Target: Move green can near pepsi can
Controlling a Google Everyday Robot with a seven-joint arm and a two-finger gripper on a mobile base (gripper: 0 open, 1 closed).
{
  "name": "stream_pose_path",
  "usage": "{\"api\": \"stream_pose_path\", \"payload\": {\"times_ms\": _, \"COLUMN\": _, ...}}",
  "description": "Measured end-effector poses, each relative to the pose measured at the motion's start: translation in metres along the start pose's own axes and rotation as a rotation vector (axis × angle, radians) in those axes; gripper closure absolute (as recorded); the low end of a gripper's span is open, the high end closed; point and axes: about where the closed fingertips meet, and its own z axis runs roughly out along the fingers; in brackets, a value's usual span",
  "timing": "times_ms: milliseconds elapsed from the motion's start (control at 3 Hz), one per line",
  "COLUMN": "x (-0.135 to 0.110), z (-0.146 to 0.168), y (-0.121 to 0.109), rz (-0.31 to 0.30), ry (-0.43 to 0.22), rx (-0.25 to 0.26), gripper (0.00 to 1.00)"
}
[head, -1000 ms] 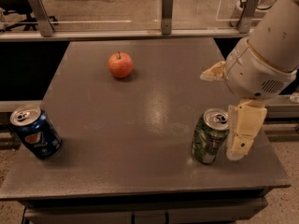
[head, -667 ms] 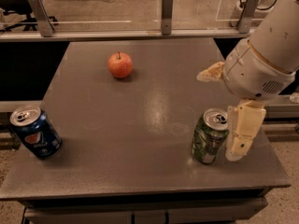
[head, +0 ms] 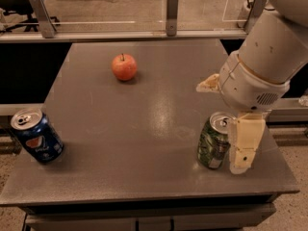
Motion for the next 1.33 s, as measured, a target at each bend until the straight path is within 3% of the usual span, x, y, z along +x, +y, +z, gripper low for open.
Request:
{"api": "stream_pose_path", "payload": {"times_ms": 333, "x": 0.0107, "z": 0.0057, "y": -0.0002, "rz": 0.017, "ry": 0.019, "rx": 0.006, "gripper": 0.0}}
{"api": "stream_pose_path", "payload": {"times_ms": 667, "x": 0.0093, "z": 0.0039, "y": -0.0005, "rz": 0.016, "ry": 0.019, "rx": 0.014, "gripper": 0.17}}
{"api": "stream_pose_path", "payload": {"times_ms": 1333, "x": 0.0069, "z": 0.0006, "y": -0.0012, "rz": 0.012, "ry": 0.021, "rx": 0.029, "gripper": 0.64}}
